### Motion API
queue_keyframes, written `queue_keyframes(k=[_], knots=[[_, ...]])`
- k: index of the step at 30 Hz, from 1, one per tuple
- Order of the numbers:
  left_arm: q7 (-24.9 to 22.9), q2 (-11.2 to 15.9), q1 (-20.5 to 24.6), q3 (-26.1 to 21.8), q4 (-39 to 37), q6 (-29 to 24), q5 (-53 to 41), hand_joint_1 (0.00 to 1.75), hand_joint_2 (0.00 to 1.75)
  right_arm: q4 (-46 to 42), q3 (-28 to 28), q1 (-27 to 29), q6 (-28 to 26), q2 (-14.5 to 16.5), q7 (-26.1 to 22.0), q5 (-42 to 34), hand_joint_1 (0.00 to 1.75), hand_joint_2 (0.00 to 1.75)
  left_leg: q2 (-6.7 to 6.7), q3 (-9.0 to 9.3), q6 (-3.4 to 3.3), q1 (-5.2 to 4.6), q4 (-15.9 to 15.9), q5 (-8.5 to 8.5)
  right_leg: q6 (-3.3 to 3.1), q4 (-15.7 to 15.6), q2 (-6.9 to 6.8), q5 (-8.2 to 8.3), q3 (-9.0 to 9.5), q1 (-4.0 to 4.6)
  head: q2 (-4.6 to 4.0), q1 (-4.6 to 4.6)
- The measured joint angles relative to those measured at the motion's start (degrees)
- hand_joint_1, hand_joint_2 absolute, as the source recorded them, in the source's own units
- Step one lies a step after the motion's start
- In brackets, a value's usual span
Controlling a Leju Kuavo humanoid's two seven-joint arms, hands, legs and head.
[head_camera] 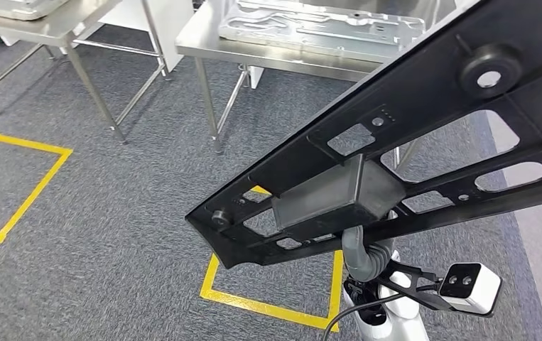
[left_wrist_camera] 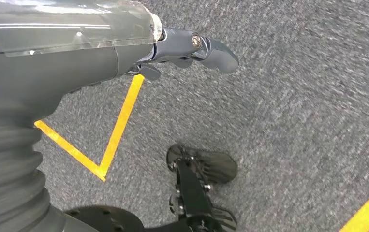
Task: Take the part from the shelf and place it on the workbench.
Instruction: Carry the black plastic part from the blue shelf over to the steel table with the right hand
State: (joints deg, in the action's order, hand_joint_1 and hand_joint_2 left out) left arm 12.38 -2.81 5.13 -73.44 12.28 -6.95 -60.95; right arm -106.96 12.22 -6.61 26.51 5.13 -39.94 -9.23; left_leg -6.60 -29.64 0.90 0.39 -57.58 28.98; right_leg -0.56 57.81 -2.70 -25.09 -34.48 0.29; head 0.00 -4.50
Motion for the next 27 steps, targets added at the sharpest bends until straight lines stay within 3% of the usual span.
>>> queue_keyframes(k=[2, 3, 5, 6, 7, 8, 9, 11, 14, 16, 18, 20, 21, 22, 23, 25, 27], knots=[[-0.1, 0.0, 0.1, 0.0, 0.0, 0.1, -0.1, 0.00, 1.75, -0.1, 0.1, -0.1, -0.1, 0.0, 0.0, 0.0, 1.75, 1.75, 2.73, -1.26, 0.55, 0.22, -3.3, 2.21, -0.59, -0.4, 1.38, 0.25, 0.24, -0.48, 0.00, 0.00], [-0.1, 0.0, 0.0, 0.0, 0.0, 0.1, -0.1, 0.00, 1.75, -0.1, 0.1, -0.1, -0.1, 0.0, 0.0, 0.0, 1.75, 1.75, 4.47, -2.89, 0.76, 0.34, -6.9, 4.03, -0.77, -0.5, 2.07, 0.29, 0.25, -0.55, 0.00, 0.00], [-0.3, 0.0, -0.3, 0.0, 0.0, 0.2, -0.2, 0.00, 1.75, -0.1, 0.2, -0.1, -0.3, 0.1, 0.0, 0.0, 1.75, 1.75, 5.84, -6.81, 1.01, 0.38, -14.5, 6.94, -0.96, -0.4, 3.72, 0.30, 0.23, -0.54, 0.00, 0.00], [-0.3, 0.0, -0.4, 0.0, 0.0, 0.2, -0.2, 0.00, 1.75, -0.1, 0.3, 0.0, -0.4, 0.1, 0.0, 0.1, 1.75, 1.75, 5.98, -8.00, 1.06, 0.39, -16.4, 6.99, -0.97, -0.3, 4.53, 0.28, 0.25, -0.52, 0.00, -0.01], [-0.4, 0.1, -0.5, 0.0, 0.0, 0.2, -0.2, 0.00, 1.75, -0.1, 0.3, 0.0, -0.6, 0.1, 0.0, 0.2, 1.75, 1.75, 6.02, -8.15, 1.04, 0.39, -15.9, 5.78, -0.94, -0.2, 5.26, 0.25, 0.30, -0.52, 0.00, -0.01], [-0.4, 0.1, -0.5, 0.0, 0.0, 0.3, -0.2, 0.00, 1.75, -0.1, 0.4, 0.1, -0.8, 0.1, 0.0, 0.4, 1.75, 1.75, 6.06, -7.28, 0.97, 0.40, -13.3, 3.64, -0.88, -0.1, 5.87, 0.18, 0.39, -0.54, 0.00, -0.01], [-0.4, 0.2, -0.4, 0.0, 0.0, 0.3, -0.2, 0.00, 1.75, -0.1, 0.4, 0.1, -1.0, 0.1, 0.0, 0.6, 1.75, 1.75, 6.20, -5.76, 0.85, 0.42, -9.3, 1.20, -0.75, 0.0, 6.35, 0.05, 0.46, -0.57, 0.00, -0.01], [-0.5, 0.3, -0.1, 0.0, 0.0, 0.5, -0.2, 0.00, 1.75, -0.1, 0.5, 0.1, -1.3, 0.1, 0.0, 0.9, 1.75, 1.75, 6.79, -3.23, 0.31, 0.33, -2.7, -1.51, -0.24, 0.5, 7.01, -0.25, 0.35, -0.42, 0.00, -0.01], [-0.5, 0.3, 0.2, 0.0, 0.0, 0.8, -0.1, 0.00, 1.75, -0.1, 0.6, 0.1, -1.8, 0.1, 0.0, 1.2, 1.75, 1.75, 7.17, -2.68, -0.97, 0.19, -0.9, -1.80, 0.77, 0.6, 7.31, -0.24, 0.06, -0.38, 0.00, -0.01], [-0.4, 0.3, 0.2, 0.0, 0.0, 1.2, -0.1, 0.00, 1.75, -0.2, 0.6, 0.1, -1.9, 0.1, 0.0, 1.2, 1.75, 1.75, 6.95, -2.56, -1.77, 0.32, -0.5, -2.23, 1.38, 1.6, 6.30, -1.04, -0.32, -0.41, 0.00, 0.00], [-0.1, 0.3, 0.1, 0.0, 0.0, 1.7, -0.1, 0.00, 1.75, -0.2, 0.6, 0.1, -1.9, 0.1, 0.0, 1.4, 1.75, 1.75, 6.62, -2.51, -2.28, 0.39, -0.2, -2.49, 1.86, 6.6, 4.38, -4.10, -2.55, -0.50, 0.00, 0.01], [0.1, 0.3, -0.1, 0.0, 0.0, 1.9, -0.1, 0.00, 1.75, -0.2, 0.6, 0.2, -2.0, 0.0, 0.0, 1.6, 1.75, 1.75, 6.25, -2.59, -2.42, 0.29, -0.2, -2.47, 2.21, 14.2, 3.32, -7.49, -6.18, -0.68, 0.00, 0.01], [0.2, 0.3, -0.1, 0.0, 0.0, 2.0, -0.1, 0.00, 1.75, -0.2, 0.6, 0.3, -2.0, 0.0, 0.0, 1.8, 1.75, 1.75, 6.07, -2.60, -2.43, 0.26, -0.2, -2.40, 2.30, 16.5, 3.15, -8.01, -7.36, -0.75, 0.00, 0.01], [0.3, 0.3, -0.2, 0.0, 0.0, 2.0, -0.1, 0.00, 1.75, -0.2, 0.6, 0.4, -2.1, 0.0, 0.0, 1.9, 1.75, 1.75, 5.93, -2.56, -2.42, 0.25, -0.2, -2.33, 2.30, 16.7, 3.06, -7.36, -7.48, -0.80, 0.00, 0.01], [0.4, 0.4, -0.1, 0.0, 0.0, 2.1, -0.1, 0.00, 1.75, -0.2, 0.6, 0.4, -2.3, 0.0, 0.0, 2.0, 1.75, 1.75, 5.85, -2.46, -2.36, 0.25, -0.2, -2.22, 2.20, 14.6, 2.99, -5.77, -6.44, -0.82, 0.00, 0.01], [0.5, 0.3, -0.1, 0.0, 0.0, 2.4, -0.2, 0.00, 1.75, -0.4, 0.6, 0.4, -2.7, 0.0, 0.0, 2.0, 1.75, 1.75, 5.75, -2.12, -2.09, 0.18, -0.2, -1.89, 1.69, 6.4, 2.49, -2.20, -2.20, -0.68, 0.00, 0.01], [0.7, 0.3, -0.1, 0.0, 0.0, 2.6, -0.2, 0.00, 1.75, -0.7, 0.6, 0.4, -2.9, 0.0, 0.0, 2.0, 1.75, 1.75, 5.70, -1.90, -1.52, 0.04, -0.2, -1.48, 1.03, 0.9, 2.01, -1.04, 0.54, -0.30, 0.00, 0.01]])
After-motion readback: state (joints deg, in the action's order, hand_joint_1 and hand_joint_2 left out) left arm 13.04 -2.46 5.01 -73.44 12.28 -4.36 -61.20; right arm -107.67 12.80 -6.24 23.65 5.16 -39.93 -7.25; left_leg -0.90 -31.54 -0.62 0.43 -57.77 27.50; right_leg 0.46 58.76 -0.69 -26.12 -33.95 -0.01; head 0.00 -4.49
